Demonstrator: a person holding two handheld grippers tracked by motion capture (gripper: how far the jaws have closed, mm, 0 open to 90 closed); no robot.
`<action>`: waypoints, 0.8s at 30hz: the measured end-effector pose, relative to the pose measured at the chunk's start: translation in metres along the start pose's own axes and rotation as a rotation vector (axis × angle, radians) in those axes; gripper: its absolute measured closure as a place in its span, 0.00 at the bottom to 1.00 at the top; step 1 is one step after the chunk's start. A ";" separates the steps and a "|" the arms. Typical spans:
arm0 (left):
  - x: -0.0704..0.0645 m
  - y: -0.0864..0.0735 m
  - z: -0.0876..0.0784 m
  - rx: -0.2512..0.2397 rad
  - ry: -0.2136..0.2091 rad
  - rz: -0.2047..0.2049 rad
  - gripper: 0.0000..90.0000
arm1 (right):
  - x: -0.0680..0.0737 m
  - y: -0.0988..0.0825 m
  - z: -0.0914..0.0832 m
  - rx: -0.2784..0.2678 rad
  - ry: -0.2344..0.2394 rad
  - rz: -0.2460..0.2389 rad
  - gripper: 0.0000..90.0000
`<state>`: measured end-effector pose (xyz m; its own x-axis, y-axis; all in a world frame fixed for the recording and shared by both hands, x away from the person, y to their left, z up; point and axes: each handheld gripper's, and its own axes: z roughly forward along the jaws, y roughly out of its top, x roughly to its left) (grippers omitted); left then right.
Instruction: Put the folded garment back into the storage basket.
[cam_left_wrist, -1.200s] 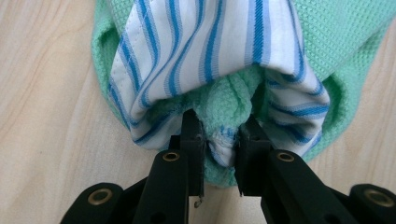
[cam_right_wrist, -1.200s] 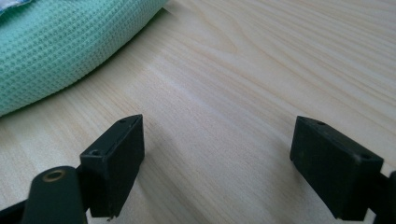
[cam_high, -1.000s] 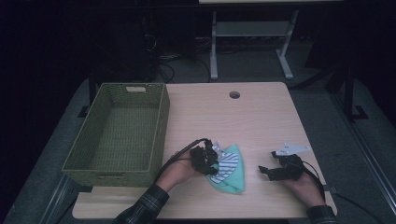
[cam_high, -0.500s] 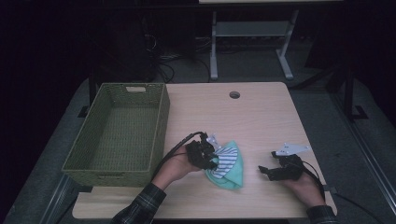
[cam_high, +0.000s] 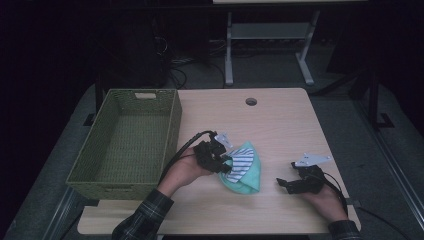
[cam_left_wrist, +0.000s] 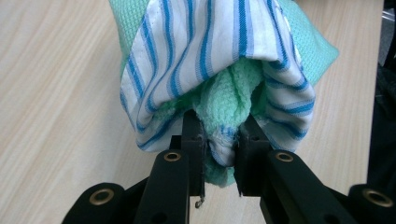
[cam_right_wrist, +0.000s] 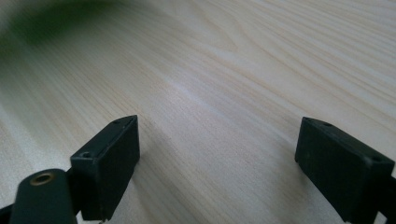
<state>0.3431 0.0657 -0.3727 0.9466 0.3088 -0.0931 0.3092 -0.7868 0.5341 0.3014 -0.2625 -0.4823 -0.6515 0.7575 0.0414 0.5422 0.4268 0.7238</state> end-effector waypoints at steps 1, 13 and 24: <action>0.001 0.001 -0.003 0.006 0.003 0.007 0.85 | 0.000 0.000 0.000 0.001 0.001 -0.001 0.15; 0.010 0.003 -0.032 -0.015 0.015 -0.019 0.85 | 0.000 0.001 0.002 0.023 -0.001 -0.004 0.04; 0.017 0.002 -0.059 -0.025 0.046 -0.034 0.85 | 0.000 0.001 0.002 0.025 -0.002 -0.003 0.04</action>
<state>0.3543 0.1008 -0.3230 0.9302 0.3599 -0.0726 0.3379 -0.7619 0.5526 0.3029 -0.2610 -0.4831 -0.6523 0.7570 0.0379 0.5534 0.4414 0.7063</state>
